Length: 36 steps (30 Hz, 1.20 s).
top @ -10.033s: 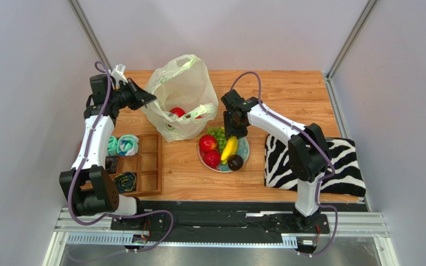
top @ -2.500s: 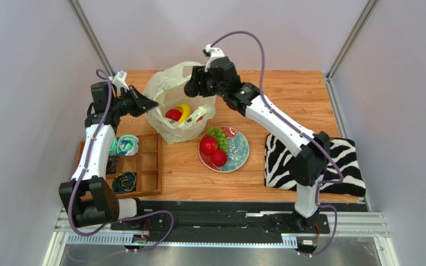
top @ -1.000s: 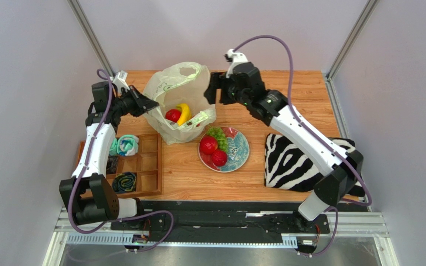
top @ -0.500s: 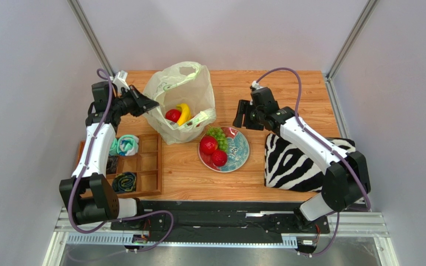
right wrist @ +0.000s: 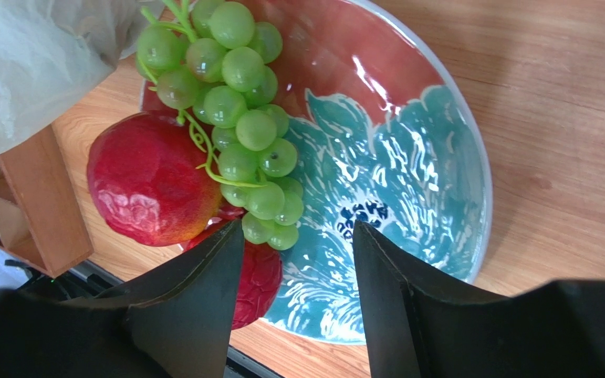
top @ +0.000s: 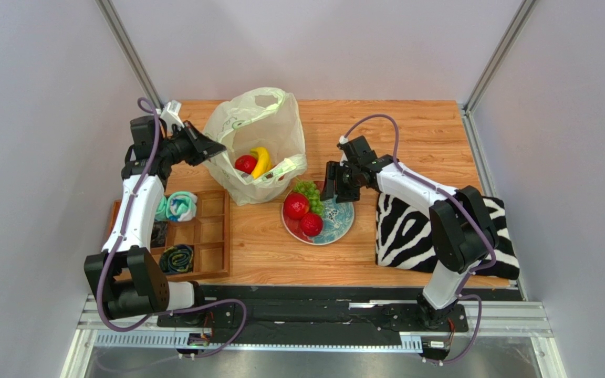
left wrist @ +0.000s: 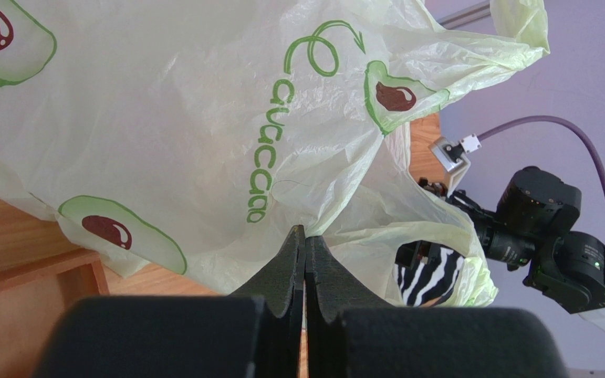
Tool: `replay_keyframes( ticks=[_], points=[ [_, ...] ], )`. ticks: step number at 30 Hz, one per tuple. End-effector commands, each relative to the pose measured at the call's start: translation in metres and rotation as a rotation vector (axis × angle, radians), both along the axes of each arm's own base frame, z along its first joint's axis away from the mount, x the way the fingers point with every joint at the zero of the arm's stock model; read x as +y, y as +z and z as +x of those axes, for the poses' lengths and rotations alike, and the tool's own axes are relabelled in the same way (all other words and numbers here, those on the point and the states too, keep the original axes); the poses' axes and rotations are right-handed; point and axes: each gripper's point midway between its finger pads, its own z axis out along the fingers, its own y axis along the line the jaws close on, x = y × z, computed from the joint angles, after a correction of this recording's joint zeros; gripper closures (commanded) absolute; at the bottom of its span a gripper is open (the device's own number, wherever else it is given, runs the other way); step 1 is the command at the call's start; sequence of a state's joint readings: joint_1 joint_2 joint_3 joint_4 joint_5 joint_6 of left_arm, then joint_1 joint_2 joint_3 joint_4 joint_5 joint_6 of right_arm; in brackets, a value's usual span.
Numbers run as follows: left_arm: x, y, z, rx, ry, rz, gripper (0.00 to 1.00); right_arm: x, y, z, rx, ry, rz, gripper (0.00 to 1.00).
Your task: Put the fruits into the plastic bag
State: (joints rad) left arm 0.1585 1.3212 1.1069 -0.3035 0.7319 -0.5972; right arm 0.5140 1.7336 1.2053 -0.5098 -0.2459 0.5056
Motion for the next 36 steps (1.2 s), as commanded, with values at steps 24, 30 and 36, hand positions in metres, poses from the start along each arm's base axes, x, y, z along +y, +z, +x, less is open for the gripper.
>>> replay_keyframes(
  ticks=[24,30,36],
  points=[
    [-0.002,0.017,0.002,-0.049,-0.014,0.008,1.00,0.035,-0.004,0.016,-0.030,0.119,0.118,0.69],
    [-0.002,0.017,0.001,-0.048,-0.014,0.008,1.00,0.037,-0.003,0.017,-0.030,0.130,0.116,0.84],
    [-0.002,0.016,0.002,-0.048,-0.014,0.008,1.00,0.029,-0.003,0.016,-0.047,0.110,0.082,0.91]
  ],
)
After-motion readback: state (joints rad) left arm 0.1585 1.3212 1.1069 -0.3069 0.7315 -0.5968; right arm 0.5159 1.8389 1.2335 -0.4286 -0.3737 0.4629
